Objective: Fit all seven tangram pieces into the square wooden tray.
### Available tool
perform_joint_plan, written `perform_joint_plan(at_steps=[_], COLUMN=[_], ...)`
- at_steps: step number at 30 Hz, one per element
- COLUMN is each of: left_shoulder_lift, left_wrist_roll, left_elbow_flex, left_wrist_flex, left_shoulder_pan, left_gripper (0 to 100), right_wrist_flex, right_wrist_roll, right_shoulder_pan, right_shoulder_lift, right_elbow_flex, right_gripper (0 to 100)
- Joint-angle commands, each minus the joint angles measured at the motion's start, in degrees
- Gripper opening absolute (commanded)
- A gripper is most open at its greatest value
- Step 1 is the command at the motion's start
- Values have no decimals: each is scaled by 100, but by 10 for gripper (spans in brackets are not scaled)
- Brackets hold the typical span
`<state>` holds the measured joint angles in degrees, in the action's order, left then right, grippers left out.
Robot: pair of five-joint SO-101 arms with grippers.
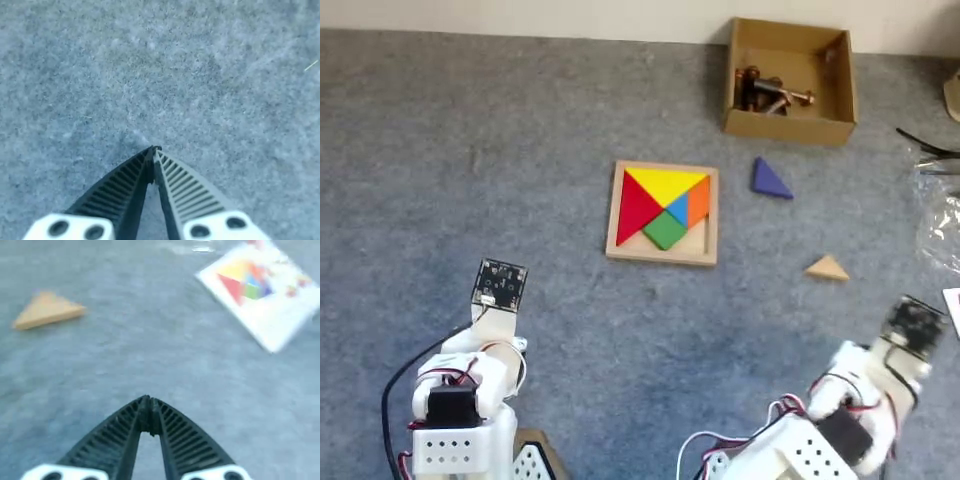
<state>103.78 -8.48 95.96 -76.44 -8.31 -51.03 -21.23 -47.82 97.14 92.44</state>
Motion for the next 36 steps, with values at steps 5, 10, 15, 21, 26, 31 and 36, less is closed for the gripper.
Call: perform_joint_plan(at_steps=[5, 10, 15, 21, 26, 31, 36], left_shoulder_lift=[22, 22, 22, 22, 22, 22, 22], left_wrist_roll=[53, 53, 53, 53, 53, 53, 53], left_elbow_flex=[119, 119, 119, 119, 119, 119, 119], left_wrist_flex=[-26, -26, -26, -26, -26, -26, -26], left_shoulder_pan=[-75, -75, -75, -75, -75, -75, -75], left_gripper=[6, 6, 6, 6, 6, 6, 6], right_wrist_flex=[136, 92, 22, -13, -760, -1402, -2176], right_wrist_roll=[-809, -1143, -1125, -1116, -1116, -1116, -1116], right_shoulder_pan=[-998, -1226, -1174, -611, 295, 1147, 2009], right_shoulder_lift=[40, 31, 31, 31, 31, 31, 31], right_elbow_flex=[-1015, -1244, -1305, -1288, -1297, -1297, -1288], right_gripper=[6, 6, 6, 6, 6, 6, 6])
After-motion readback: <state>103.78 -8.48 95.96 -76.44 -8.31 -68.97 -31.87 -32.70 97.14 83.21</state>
